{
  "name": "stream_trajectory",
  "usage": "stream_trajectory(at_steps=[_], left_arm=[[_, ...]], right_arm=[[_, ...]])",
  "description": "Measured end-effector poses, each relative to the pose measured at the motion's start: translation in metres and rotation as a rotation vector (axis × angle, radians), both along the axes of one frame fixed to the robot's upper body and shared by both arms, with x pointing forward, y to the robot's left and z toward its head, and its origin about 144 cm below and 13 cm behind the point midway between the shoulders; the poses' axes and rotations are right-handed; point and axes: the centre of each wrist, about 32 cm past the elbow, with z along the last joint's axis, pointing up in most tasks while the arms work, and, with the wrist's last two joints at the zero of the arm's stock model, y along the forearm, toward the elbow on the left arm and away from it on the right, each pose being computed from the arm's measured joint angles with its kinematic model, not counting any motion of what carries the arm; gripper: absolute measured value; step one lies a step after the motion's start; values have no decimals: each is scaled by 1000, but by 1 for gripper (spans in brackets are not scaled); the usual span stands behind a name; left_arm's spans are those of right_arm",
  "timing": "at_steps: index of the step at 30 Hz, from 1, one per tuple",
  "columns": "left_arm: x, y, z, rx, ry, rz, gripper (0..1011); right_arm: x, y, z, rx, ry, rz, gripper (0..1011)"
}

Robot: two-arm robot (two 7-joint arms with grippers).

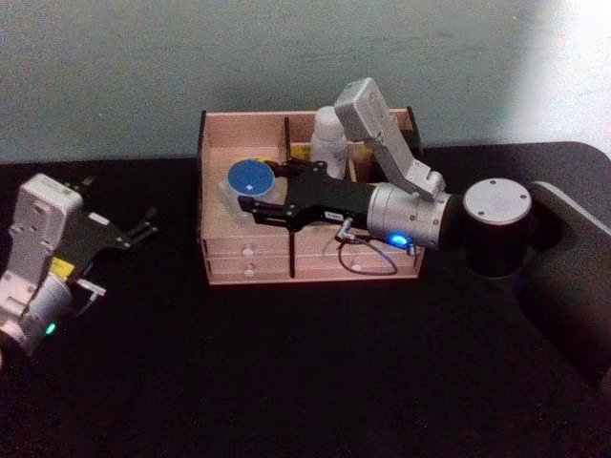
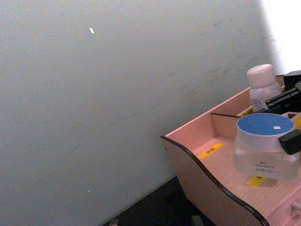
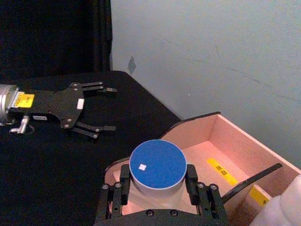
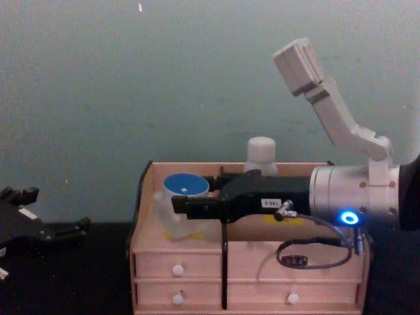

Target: Pick up the facial cleanser and watermelon frost from the table and place them into the tiered storage box.

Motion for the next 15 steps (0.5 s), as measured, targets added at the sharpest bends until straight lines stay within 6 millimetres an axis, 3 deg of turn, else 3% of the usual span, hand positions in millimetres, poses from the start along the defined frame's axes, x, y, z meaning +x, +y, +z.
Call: stream_trajectory(at_steps=[15], left_arm=[[0,0,0,0,0,0,1001]], right_arm=[[6,5,-1,-6,41,-10,715]])
